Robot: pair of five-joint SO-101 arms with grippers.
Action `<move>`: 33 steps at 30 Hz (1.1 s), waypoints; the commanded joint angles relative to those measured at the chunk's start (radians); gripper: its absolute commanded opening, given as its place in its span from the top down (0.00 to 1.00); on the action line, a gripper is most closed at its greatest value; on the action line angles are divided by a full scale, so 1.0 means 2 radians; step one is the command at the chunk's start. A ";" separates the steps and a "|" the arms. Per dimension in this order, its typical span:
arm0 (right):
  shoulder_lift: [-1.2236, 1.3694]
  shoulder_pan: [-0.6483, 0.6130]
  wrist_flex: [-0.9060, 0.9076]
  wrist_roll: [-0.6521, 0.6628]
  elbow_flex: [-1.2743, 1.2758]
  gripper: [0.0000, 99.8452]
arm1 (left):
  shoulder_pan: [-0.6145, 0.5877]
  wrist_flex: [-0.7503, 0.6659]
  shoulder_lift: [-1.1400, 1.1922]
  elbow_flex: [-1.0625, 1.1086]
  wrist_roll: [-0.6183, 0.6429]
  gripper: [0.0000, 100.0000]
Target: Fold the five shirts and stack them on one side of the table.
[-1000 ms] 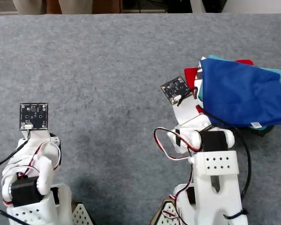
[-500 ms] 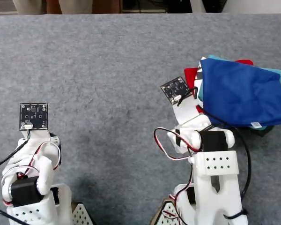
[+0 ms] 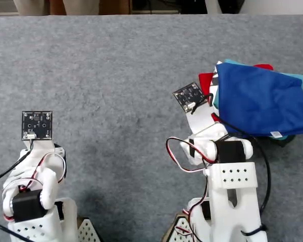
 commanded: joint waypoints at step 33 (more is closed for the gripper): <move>-0.088 -0.005 0.025 -0.004 0.054 1.00 | -0.005 0.043 -0.122 0.045 0.064 0.98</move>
